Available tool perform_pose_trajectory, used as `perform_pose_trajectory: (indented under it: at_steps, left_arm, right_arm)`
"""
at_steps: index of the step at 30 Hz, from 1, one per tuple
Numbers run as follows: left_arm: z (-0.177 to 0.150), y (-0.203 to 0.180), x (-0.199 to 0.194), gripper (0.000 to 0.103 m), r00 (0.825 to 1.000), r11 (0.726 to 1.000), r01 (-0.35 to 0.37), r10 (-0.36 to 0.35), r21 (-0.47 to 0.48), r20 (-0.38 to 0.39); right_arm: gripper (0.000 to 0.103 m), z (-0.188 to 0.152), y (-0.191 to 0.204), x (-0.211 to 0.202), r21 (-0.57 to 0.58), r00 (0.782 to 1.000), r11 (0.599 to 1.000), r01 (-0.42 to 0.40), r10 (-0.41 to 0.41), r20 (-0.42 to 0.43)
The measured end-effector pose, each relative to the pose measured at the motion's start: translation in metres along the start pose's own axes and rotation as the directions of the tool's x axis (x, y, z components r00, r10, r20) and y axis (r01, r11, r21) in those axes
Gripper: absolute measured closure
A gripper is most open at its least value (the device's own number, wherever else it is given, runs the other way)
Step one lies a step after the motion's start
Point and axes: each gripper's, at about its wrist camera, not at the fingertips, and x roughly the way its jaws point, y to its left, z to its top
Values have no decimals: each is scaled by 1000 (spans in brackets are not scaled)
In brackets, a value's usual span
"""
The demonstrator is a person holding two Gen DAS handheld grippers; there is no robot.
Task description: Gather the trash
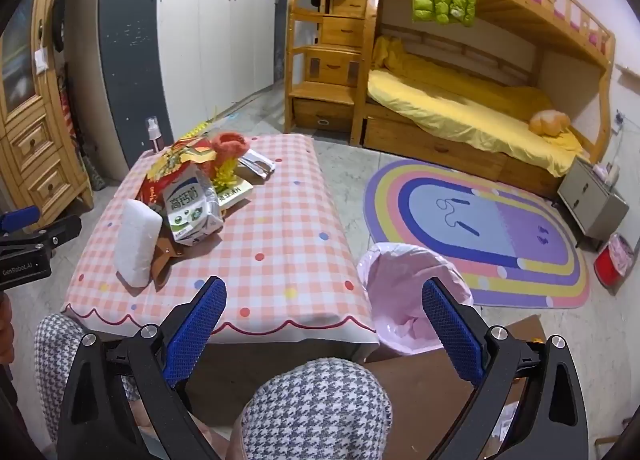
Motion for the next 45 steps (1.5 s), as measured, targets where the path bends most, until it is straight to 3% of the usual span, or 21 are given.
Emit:
perform_pose_trajectory:
  at_steps: [4, 9, 13, 23, 45]
  left_arm:
    - [0, 0, -1, 7, 1000, 1000, 11, -11, -5, 3]
    - [8, -17, 5, 7, 1000, 1000, 14, -14, 5, 3]
    - [14, -19, 9, 7, 1000, 1000, 26, -26, 10, 2]
    - [16, -19, 6, 7, 998, 997, 62, -62, 37, 16]
    - [14, -23, 9, 7, 998, 997, 64, -64, 50, 6]
  right_arm:
    - [6, 4, 6, -6, 3, 1000, 1000, 3, -3, 12]
    - [6, 2, -16, -5, 46, 1000, 999, -6, 5, 22]
    - [6, 5, -15, -12, 48, 999, 998, 41, -42, 18]
    - [6, 4, -23, -12, 58, 998, 997, 57, -57, 12]
    - [6, 0, -29, -4, 80, 998, 995, 60, -59, -13]
